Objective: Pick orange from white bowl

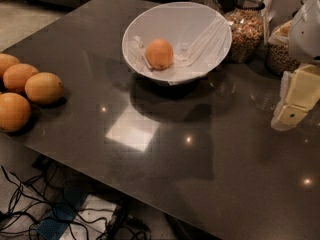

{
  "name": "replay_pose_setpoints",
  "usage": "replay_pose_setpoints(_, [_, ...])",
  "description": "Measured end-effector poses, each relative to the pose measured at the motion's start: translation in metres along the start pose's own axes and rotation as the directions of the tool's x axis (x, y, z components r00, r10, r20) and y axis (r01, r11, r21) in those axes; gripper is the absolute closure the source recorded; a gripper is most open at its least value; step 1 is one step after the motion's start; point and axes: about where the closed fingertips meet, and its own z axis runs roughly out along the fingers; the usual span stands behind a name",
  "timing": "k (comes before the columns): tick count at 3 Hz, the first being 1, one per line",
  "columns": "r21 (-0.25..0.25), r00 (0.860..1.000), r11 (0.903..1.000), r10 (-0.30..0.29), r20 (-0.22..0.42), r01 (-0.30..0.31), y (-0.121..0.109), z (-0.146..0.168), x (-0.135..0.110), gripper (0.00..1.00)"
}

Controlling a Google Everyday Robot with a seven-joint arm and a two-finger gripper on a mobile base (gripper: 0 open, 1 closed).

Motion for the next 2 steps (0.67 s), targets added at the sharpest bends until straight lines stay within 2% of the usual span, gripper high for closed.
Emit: replay_pose_setpoints(2, [0.013,1.000,0.9999,-0.011,-0.012,0.011,-0.0049,0.0050,-0.0047,0.00])
